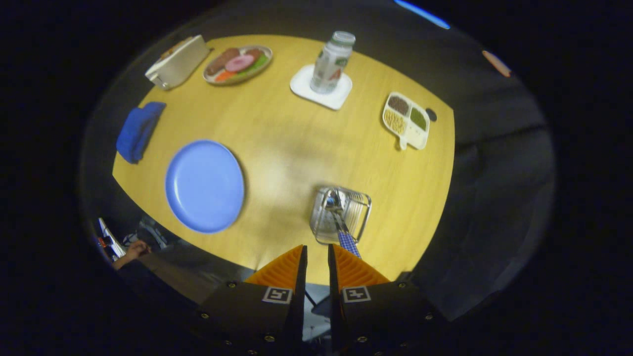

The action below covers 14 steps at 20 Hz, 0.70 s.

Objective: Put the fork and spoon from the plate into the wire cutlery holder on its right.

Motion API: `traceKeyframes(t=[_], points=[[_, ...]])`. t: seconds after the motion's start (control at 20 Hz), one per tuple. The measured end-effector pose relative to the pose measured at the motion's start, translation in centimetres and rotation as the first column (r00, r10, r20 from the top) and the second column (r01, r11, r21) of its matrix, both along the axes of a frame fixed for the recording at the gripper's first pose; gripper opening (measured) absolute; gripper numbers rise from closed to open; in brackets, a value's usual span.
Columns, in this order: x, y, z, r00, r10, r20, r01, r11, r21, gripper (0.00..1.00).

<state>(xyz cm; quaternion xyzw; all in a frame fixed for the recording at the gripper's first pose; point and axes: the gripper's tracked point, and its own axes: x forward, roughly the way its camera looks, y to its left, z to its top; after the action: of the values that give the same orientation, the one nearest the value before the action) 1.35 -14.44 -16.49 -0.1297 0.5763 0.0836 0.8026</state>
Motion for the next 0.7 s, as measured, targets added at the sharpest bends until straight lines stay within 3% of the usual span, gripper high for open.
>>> traceKeyframes(t=[0.15, 0.25, 0.3, 0.45, 0.55, 0.7], points=[[-1.4, 5.4, 4.0, 0.958, -0.044, 0.282, -0.001, 0.988, 0.156, 0.23], [-2.4, 7.6, 6.5, 0.905, -0.075, 0.419, -0.011, 0.98, 0.199, 0.23], [-2.5, 8.5, 8.0, 0.862, -0.1, 0.498, -0.019, 0.974, 0.228, 0.23], [-2.6, 9.2, 13.8, 0.659, -0.185, 0.729, -0.009, 0.967, 0.253, 0.23], [-3.6, 9.9, 17.5, 0.534, -0.206, 0.82, -0.031, 0.964, 0.262, 0.23], [-4.1, 10.7, 21.2, 0.389, -0.265, 0.882, -0.034, 0.953, 0.301, 0.23]])
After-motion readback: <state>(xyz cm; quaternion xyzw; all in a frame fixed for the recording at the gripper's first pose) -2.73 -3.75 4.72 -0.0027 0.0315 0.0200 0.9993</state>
